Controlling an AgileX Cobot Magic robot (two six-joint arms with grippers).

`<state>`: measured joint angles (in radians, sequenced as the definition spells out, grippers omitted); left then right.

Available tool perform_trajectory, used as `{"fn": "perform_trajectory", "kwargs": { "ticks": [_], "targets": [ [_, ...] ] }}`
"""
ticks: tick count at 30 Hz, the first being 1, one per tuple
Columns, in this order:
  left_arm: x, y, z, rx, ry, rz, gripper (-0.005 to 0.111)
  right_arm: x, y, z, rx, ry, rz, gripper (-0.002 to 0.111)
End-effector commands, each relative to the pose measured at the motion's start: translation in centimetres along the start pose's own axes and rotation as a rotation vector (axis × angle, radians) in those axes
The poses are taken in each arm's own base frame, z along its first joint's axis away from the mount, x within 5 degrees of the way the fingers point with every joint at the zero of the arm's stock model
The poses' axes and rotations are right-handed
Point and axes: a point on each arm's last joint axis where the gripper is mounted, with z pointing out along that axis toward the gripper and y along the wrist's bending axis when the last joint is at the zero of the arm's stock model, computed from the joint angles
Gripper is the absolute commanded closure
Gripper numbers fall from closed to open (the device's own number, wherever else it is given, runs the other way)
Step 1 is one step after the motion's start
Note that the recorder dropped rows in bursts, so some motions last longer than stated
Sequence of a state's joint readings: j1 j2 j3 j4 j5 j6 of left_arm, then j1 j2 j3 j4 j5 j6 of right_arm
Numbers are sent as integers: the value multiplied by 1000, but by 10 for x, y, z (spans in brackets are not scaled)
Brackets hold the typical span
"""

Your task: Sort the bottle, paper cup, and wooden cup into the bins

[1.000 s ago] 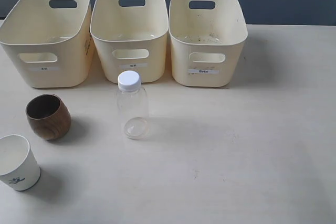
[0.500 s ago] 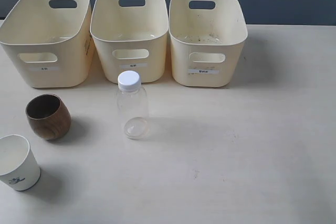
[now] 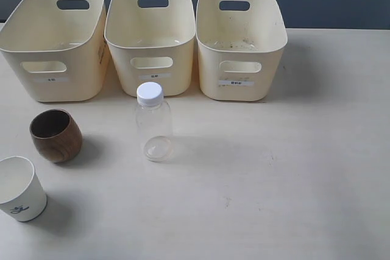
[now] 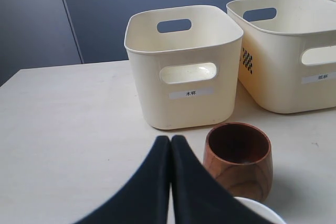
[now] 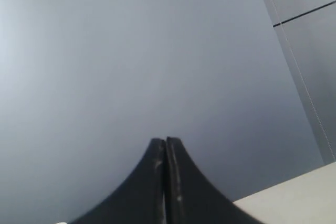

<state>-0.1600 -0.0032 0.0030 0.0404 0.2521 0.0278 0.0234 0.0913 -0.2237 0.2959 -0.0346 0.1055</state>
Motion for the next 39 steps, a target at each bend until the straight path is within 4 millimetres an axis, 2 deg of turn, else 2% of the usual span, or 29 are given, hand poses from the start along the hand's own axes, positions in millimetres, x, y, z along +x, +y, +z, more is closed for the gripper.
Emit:
{"fn": "perform_trajectory", "kwargs": {
  "ticks": [1,5,9,12,14,18,22,27,29,30,31,32,33,36,39],
  "targets": [
    [-2,0,0,2,-13,0,107,-11,10,24,-6,130,-13,109],
    [-2,0,0,2,-13,0,107,-8,24,58,-89,285,-120,109],
    [-2,0,0,2,-13,0,107,10,51,88,-276,408,-278,109],
    [-2,0,0,2,-13,0,107,39,80,104,-451,463,-390,109],
    [-2,0,0,2,-13,0,107,54,101,109,-561,435,-418,109],
    [-2,0,0,2,-13,0,107,91,132,123,-666,488,-450,109],
    [-2,0,0,2,-13,0,107,129,151,139,-704,585,-501,109],
    [-2,0,0,2,-13,0,107,175,163,157,-744,646,-562,108],
    [-2,0,0,2,-13,0,107,189,167,160,-771,663,-551,92],
    [-2,0,0,2,-13,0,107,195,172,159,-820,645,-502,70],
    [-2,0,0,2,-13,0,107,197,175,158,-847,634,-454,58],
    [-2,0,0,2,-13,0,107,200,182,154,-915,618,-343,27],
    [-2,0,0,2,-13,0,107,203,186,152,-958,618,-244,17],
    [-2,0,0,2,-13,0,107,221,189,146,-1020,644,-259,27],
    [-2,0,0,2,-13,0,107,230,189,143,-1057,653,-256,28]
  ]
}}
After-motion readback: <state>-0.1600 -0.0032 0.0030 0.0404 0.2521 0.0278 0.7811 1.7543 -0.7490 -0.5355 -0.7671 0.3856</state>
